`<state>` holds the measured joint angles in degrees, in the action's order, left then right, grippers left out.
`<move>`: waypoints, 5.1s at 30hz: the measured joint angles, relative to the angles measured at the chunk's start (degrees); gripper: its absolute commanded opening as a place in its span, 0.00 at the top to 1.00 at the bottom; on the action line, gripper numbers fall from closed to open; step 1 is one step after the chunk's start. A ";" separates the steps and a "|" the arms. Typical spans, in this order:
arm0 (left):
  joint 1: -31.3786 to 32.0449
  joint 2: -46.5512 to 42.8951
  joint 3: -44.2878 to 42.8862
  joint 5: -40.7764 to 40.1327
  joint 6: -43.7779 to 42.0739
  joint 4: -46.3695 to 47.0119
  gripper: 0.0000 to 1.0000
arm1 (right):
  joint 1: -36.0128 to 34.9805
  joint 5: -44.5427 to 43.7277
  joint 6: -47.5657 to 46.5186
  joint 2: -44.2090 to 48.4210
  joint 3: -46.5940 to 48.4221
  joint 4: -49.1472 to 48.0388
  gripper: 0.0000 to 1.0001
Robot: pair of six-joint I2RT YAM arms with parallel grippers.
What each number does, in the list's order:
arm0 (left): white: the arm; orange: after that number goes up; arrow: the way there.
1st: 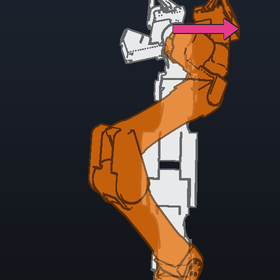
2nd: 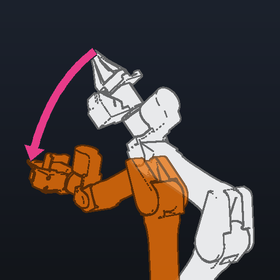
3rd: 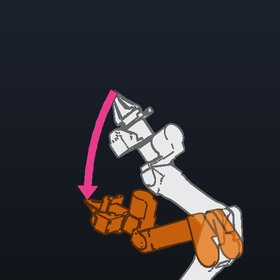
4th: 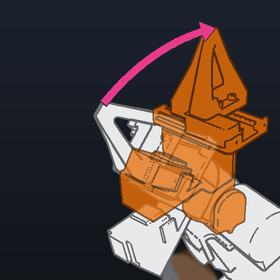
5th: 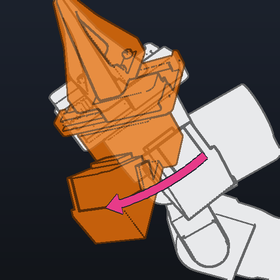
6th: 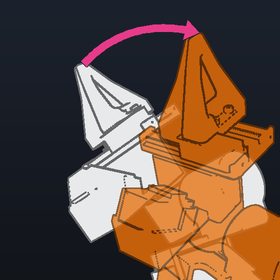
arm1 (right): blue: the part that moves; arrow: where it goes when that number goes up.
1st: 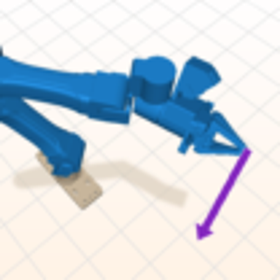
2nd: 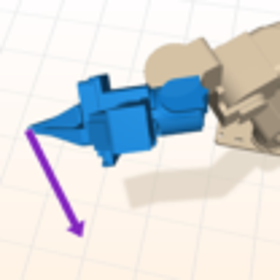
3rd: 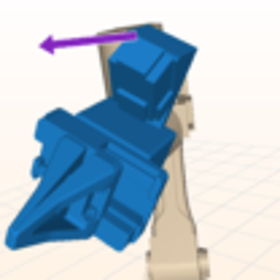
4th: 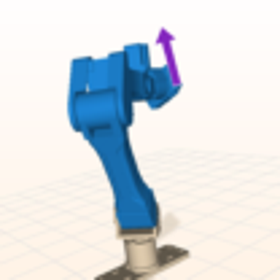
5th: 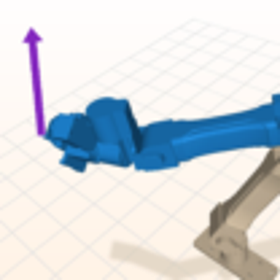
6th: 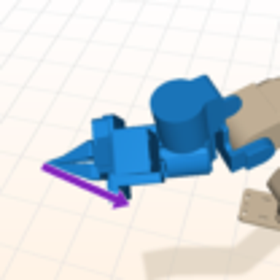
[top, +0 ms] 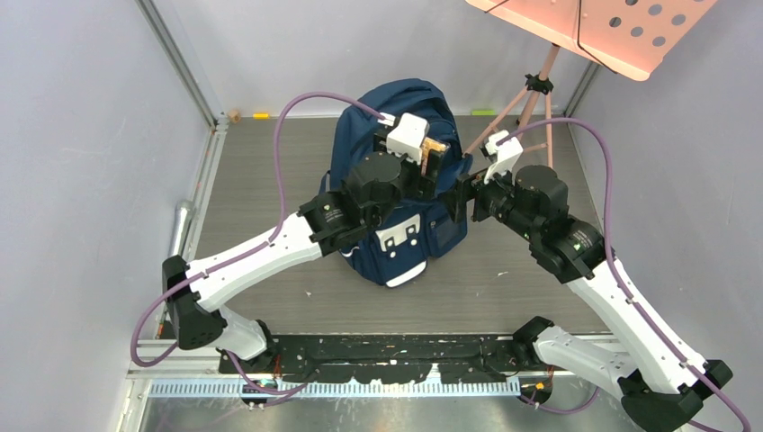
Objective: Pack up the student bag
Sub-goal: Place the stationery in the student bag.
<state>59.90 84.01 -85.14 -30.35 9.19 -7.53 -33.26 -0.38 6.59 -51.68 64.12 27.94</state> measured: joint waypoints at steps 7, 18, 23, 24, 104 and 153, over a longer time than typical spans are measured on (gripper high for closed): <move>-0.04 -0.90 0.17 3.15 1.14 -1.64 0.06 | 0.00 -0.87 0.15 -0.44 1.03 1.22 0.19; -0.31 -1.40 -6.60 8.39 0.85 -10.49 0.00 | 0.00 -6.58 2.62 -1.27 7.28 4.37 0.12; -0.42 -2.95 -8.68 12.00 0.83 -14.64 0.00 | 0.68 -4.59 2.56 -4.24 13.11 5.01 0.12; -0.42 -3.50 -8.70 12.66 0.81 -15.58 0.00 | 0.92 -3.41 2.54 -5.11 14.16 5.07 0.12; -16.44 -14.71 -3.02 24.83 1.46 -30.42 0.17 | 24.81 29.59 43.54 -18.60 1.68 -23.58 0.33; -37.09 -15.67 -3.23 53.40 -25.97 -35.65 1.00 | 23.17 15.85 33.86 -3.87 -8.44 -21.22 0.29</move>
<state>22.81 68.34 -88.38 23.05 -16.78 -43.18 -10.09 15.46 40.45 -55.55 55.68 6.72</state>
